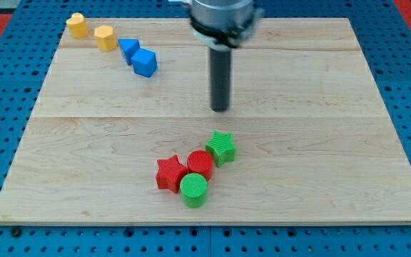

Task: Place the green star above the red star

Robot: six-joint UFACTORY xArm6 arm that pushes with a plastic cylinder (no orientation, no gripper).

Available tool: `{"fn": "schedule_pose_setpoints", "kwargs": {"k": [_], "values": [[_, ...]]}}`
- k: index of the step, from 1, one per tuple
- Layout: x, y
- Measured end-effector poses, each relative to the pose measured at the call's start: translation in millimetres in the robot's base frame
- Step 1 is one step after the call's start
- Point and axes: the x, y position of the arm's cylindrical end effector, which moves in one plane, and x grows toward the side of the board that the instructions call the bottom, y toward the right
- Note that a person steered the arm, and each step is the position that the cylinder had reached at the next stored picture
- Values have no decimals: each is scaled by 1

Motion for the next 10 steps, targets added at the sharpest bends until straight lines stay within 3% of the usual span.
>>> {"fn": "schedule_pose_setpoints", "kwargs": {"k": [1, 2, 4, 5, 6, 10], "values": [[81, 29], [96, 10], [23, -6], [43, -3], [43, -37], [6, -182]]}}
